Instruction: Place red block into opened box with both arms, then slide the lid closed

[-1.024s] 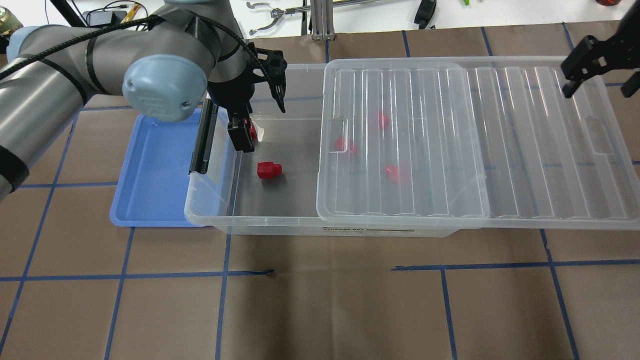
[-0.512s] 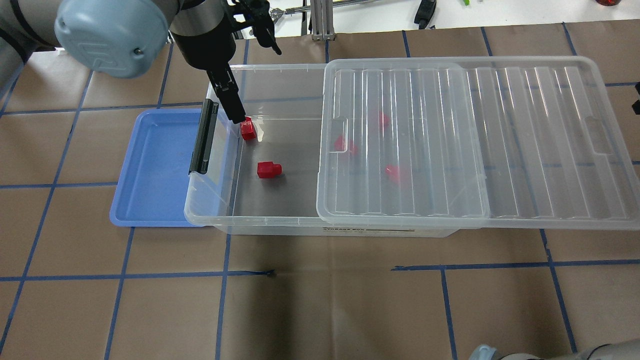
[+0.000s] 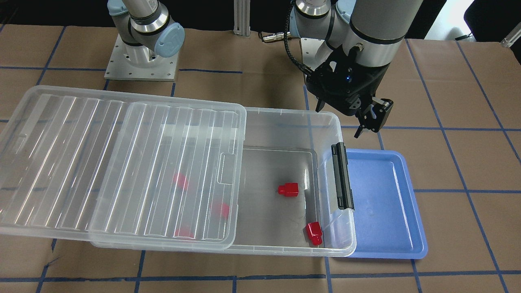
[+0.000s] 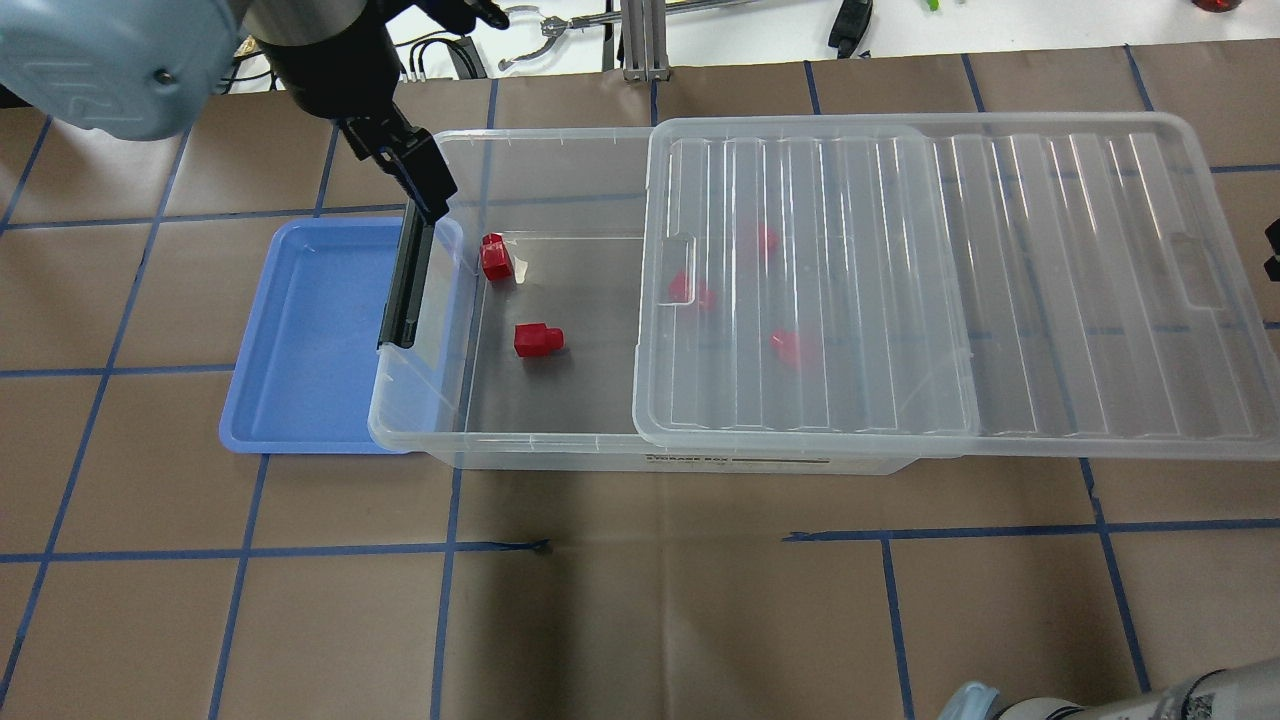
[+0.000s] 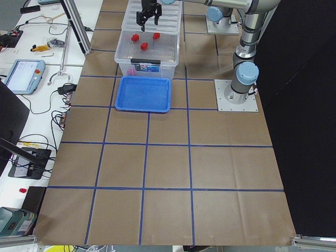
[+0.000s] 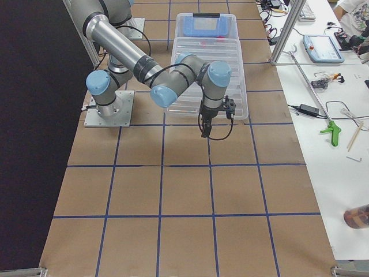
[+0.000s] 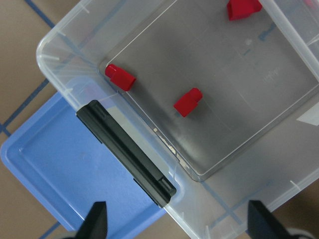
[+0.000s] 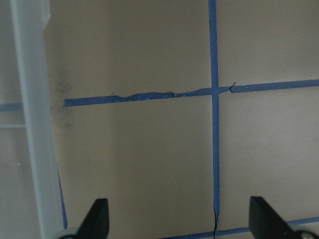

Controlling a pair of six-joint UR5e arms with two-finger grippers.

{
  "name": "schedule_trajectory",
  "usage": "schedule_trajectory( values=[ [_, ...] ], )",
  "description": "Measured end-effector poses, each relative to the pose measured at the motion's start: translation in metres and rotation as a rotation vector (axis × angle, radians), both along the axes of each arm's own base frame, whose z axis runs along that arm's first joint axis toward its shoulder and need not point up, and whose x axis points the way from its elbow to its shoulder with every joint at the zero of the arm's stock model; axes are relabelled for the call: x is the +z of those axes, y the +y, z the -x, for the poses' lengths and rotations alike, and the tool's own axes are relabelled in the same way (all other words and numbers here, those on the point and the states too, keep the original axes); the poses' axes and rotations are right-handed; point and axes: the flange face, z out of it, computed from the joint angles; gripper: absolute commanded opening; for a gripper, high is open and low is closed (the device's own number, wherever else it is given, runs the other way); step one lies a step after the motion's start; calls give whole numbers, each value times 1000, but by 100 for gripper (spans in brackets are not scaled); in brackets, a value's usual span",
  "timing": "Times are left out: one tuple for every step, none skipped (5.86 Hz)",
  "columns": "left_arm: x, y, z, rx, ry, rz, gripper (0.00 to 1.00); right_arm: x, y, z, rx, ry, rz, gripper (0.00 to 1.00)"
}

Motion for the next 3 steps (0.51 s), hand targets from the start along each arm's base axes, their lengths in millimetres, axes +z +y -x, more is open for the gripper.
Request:
schedule_trajectory(
  values=[
    [7,8,-9,145,5,2,98,-4,2,0,-5,19,-1,100],
    [12,10,-16,304,16,11,98,-4,4,0,-6,28,-6,100],
    [17,11,-23,431,26,23,98,-4,5,-2,-12,26,-6,100]
  ],
)
